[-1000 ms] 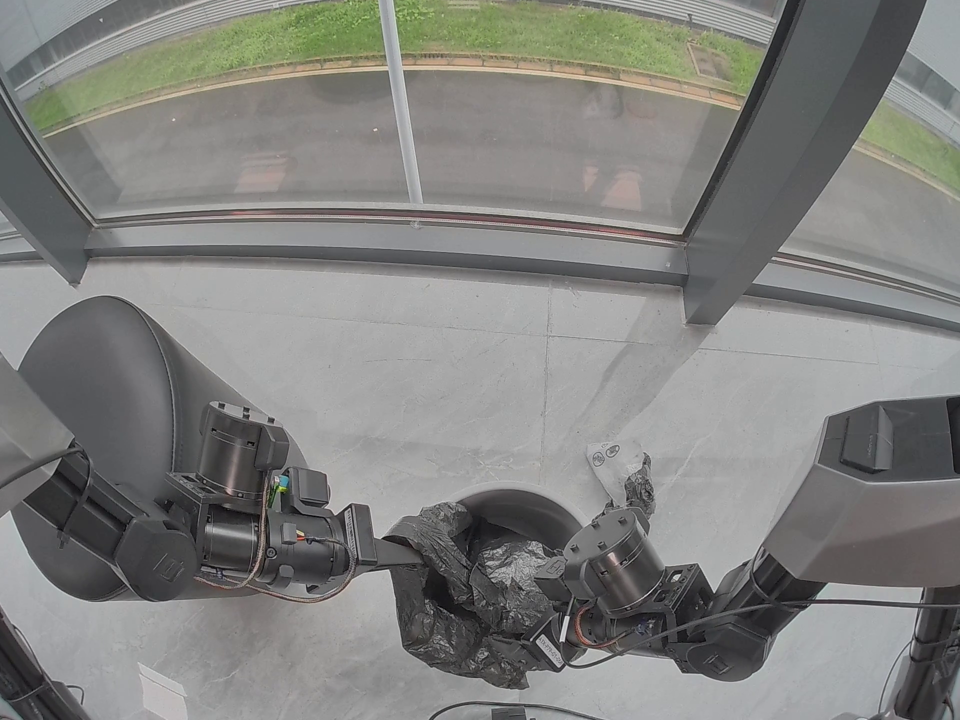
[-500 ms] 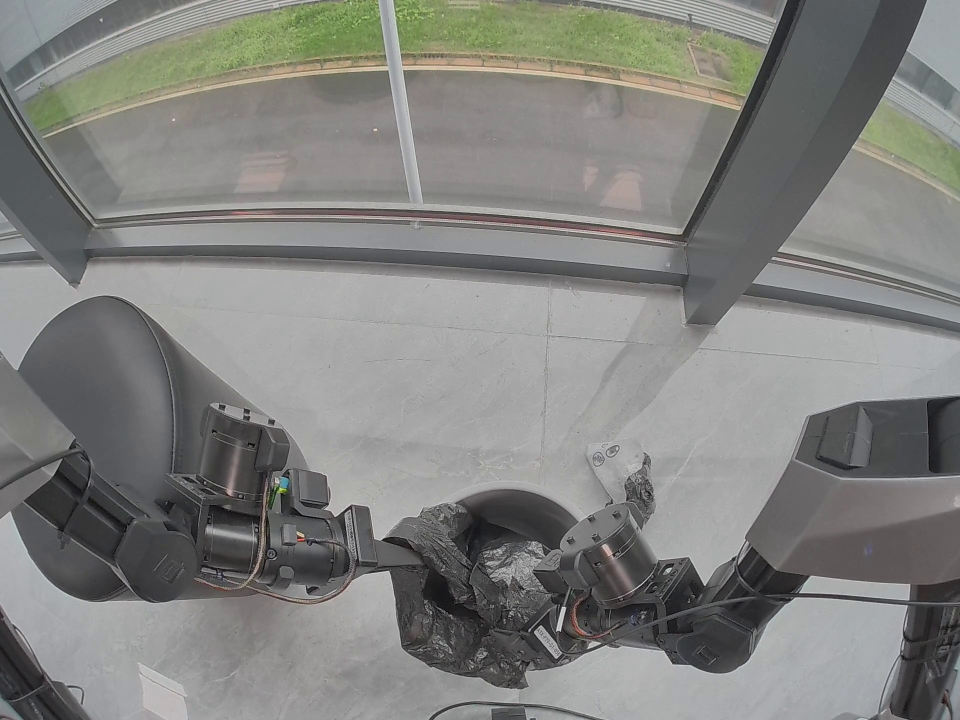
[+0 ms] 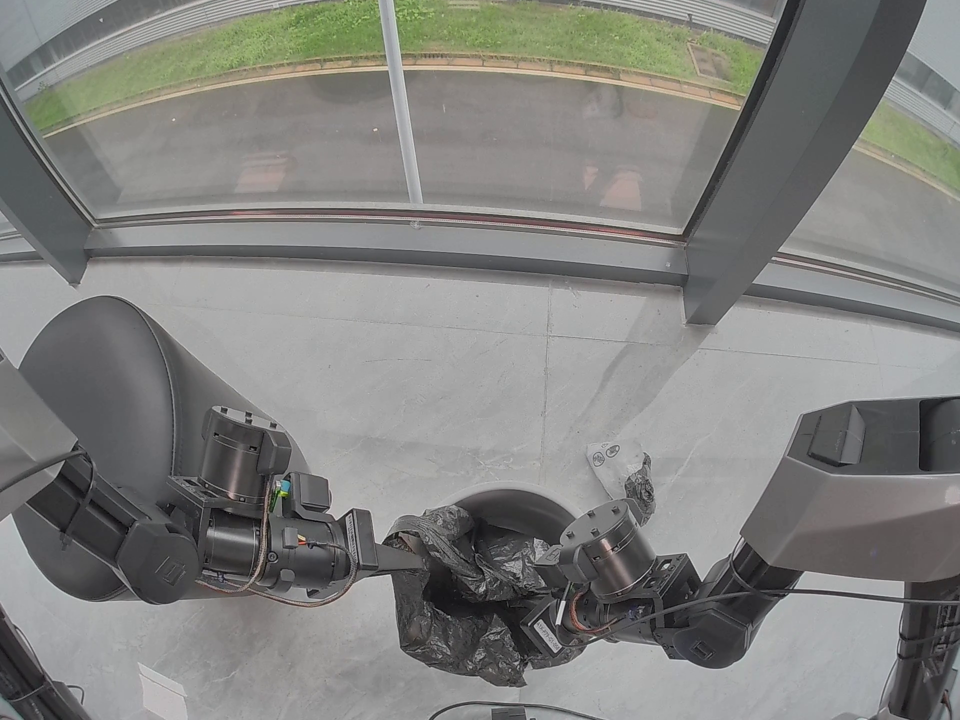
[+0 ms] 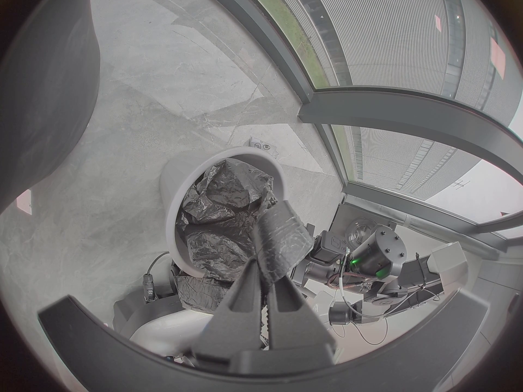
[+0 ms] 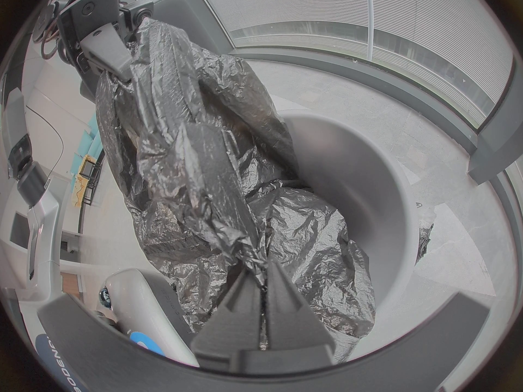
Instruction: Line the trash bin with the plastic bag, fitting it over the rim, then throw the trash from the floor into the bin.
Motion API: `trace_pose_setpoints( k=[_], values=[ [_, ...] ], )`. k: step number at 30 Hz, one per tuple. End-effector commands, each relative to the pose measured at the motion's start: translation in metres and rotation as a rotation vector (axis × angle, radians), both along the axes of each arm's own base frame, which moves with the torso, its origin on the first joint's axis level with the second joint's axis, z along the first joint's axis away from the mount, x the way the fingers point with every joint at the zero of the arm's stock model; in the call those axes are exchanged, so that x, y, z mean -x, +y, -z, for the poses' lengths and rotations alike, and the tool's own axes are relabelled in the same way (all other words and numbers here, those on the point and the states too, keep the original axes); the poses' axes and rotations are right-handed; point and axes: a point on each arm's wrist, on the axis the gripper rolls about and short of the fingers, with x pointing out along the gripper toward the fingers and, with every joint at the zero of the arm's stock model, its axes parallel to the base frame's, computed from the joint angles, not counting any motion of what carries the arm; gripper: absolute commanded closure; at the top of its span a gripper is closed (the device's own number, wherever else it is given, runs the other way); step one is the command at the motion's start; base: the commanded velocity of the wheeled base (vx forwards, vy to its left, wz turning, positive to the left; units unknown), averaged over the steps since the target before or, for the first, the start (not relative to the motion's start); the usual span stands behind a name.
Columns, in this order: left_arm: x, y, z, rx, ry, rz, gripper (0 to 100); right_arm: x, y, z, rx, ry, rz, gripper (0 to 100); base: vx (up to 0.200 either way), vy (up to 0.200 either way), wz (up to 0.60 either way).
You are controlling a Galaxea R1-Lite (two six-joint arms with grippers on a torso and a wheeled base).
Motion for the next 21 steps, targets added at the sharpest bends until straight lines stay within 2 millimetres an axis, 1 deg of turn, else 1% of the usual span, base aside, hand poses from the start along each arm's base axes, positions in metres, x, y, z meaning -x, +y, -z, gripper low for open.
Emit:
trace_pose_setpoints(
  k=[1,4,5,6,11,15,21],
  values=[
    [0.000,0.000,-0.001,0.001,0.000,0.000,100,-0.002,-0.004,-0.007,-0.011,-0.012,0.013,100,0.000,0.000,0.00],
    [0.003,0.001,-0.001,0.002,-0.001,0.011,100,-0.005,-0.012,-0.016,-0.023,-0.026,0.035,100,0.000,0.000,0.00],
    [0.003,0.001,-0.001,0.002,-0.001,0.011,100,-0.005,-0.012,-0.016,-0.023,-0.026,0.035,100,0.000,0.000,0.00],
    [0.006,0.001,0.001,-0.001,0.000,0.020,100,-0.008,-0.018,-0.022,-0.033,-0.036,0.053,100,0.000,0.000,0.00],
    [0.009,0.000,0.004,-0.016,-0.020,0.046,100,-0.015,-0.031,-0.034,-0.053,-0.059,0.095,100,0.000,0.000,0.00],
    [0.010,0.000,0.004,-0.023,-0.039,0.058,100,-0.020,-0.036,-0.037,-0.060,-0.069,0.115,100,0.000,0.000,0.00],
    [0.011,0.001,0.005,-0.027,-0.037,0.061,100,-0.023,-0.037,-0.037,-0.064,-0.074,0.122,100,0.000,0.000,0.00]
  ],
)
